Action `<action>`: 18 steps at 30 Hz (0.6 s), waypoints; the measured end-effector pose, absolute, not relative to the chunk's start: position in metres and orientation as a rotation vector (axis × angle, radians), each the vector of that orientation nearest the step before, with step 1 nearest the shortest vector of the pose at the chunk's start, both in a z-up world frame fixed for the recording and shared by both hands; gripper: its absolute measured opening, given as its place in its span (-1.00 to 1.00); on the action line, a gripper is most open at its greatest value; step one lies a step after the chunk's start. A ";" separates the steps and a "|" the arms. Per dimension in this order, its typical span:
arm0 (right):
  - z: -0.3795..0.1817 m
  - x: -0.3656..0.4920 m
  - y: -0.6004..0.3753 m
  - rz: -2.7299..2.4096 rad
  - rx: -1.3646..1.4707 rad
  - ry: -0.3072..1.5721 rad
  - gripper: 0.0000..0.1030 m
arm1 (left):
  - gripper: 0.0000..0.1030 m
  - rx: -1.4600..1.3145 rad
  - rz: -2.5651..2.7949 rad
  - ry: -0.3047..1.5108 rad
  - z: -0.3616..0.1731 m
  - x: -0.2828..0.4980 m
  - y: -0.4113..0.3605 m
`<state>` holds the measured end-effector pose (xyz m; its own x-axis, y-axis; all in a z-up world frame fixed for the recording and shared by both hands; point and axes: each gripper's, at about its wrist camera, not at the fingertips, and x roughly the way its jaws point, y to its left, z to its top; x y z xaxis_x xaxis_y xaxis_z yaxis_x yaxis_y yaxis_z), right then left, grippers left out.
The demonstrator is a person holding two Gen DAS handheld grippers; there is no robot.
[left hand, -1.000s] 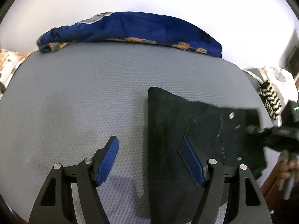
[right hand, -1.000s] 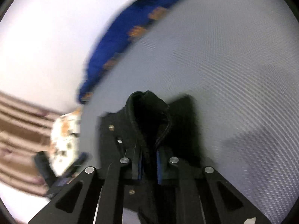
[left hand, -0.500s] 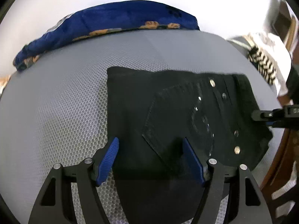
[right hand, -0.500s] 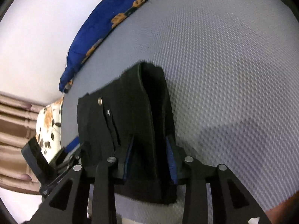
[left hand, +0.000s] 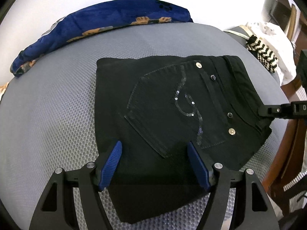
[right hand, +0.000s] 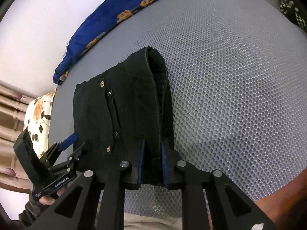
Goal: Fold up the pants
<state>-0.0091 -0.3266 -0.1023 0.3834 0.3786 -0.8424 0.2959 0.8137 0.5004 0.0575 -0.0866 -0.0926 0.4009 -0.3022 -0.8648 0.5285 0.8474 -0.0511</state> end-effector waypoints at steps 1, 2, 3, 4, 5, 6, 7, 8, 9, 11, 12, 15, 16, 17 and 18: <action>-0.102 -0.011 -0.327 0.053 0.662 1.202 -0.78 | 0.38 0.247 -0.533 1.036 -0.093 0.056 -0.086; -0.101 -0.014 -0.328 0.051 0.665 1.203 -0.79 | 0.38 0.246 -0.538 1.044 -0.094 0.054 -0.086; -0.102 -0.016 -0.328 0.049 0.668 1.205 -0.79 | 0.38 0.247 -0.542 1.051 -0.095 0.053 -0.085; -0.103 -0.018 -0.329 0.046 0.680 1.208 -0.79 | 0.38 0.244 -0.541 1.059 -0.097 0.051 -0.084; -0.107 -0.020 -0.331 0.046 0.695 1.213 -0.79 | 0.38 0.242 -0.541 1.065 -0.099 0.050 -0.083; -0.110 -0.021 -0.331 0.046 0.696 1.217 -0.79 | 0.38 0.239 -0.541 1.069 -0.101 0.050 -0.082; -0.113 -0.021 -0.331 0.042 0.697 1.221 -0.79 | 0.38 0.233 -0.541 1.072 -0.103 0.049 -0.082; -0.116 -0.020 -0.331 0.039 0.700 1.226 -0.79 | 0.38 0.232 -0.541 1.073 -0.104 0.050 -0.082; -0.117 -0.018 -0.330 0.042 0.696 1.232 -0.78 | 0.38 0.234 -0.541 1.075 -0.105 0.050 -0.082; -0.120 -0.016 -0.330 0.044 0.714 1.238 -0.74 | 0.38 0.228 -0.543 1.078 -0.106 0.051 -0.082; -0.121 -0.015 -0.331 0.052 0.718 1.238 -0.72 | 0.38 0.224 -0.546 1.078 -0.105 0.051 -0.081; -0.121 -0.014 -0.335 0.050 0.713 1.243 -0.49 | 0.38 0.173 -0.571 1.073 -0.099 0.054 -0.075; -0.121 -0.012 -0.338 0.054 0.713 1.244 -0.40 | 0.38 0.142 -0.580 1.075 -0.096 0.057 -0.071; -0.121 -0.012 -0.342 0.070 0.725 1.240 -0.37 | 0.38 0.115 -0.586 1.076 -0.092 0.059 -0.067; -0.123 -0.011 -0.349 0.095 0.741 1.238 -0.36 | 0.38 0.077 -0.593 1.074 -0.088 0.062 -0.061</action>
